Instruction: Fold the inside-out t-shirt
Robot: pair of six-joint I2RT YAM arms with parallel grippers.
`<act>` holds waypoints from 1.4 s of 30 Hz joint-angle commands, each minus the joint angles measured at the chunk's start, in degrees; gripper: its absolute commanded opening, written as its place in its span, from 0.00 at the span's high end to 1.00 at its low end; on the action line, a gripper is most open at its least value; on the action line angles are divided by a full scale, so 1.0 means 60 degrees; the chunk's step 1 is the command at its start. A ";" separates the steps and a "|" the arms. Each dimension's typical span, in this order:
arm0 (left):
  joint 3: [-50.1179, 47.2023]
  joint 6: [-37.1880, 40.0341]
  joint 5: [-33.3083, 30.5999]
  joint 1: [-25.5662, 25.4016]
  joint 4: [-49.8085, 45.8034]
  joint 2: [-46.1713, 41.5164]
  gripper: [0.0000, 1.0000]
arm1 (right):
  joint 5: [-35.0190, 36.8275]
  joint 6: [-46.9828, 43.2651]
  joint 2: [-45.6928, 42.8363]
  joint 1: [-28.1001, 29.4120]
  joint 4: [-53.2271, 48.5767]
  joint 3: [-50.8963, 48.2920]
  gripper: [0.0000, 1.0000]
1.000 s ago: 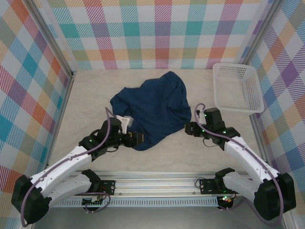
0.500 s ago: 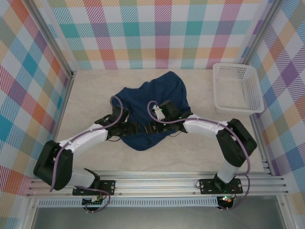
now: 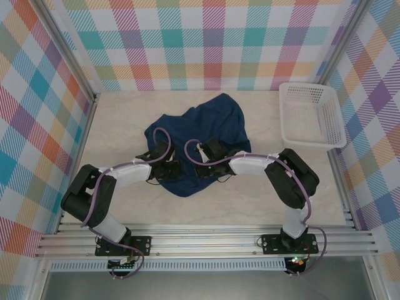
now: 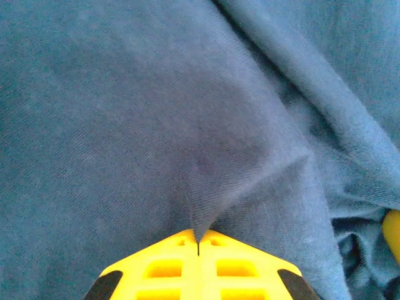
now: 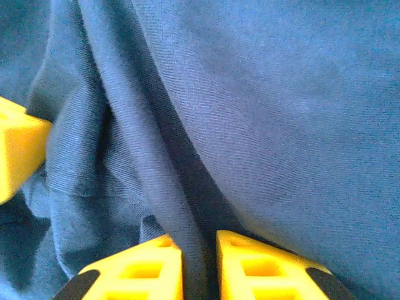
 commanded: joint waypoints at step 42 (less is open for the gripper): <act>0.0475 0.1039 0.2314 -0.1737 0.0714 -0.2103 1.00 | -0.2008 -0.0235 -0.4149 -0.2152 -0.3752 -0.0175 0.74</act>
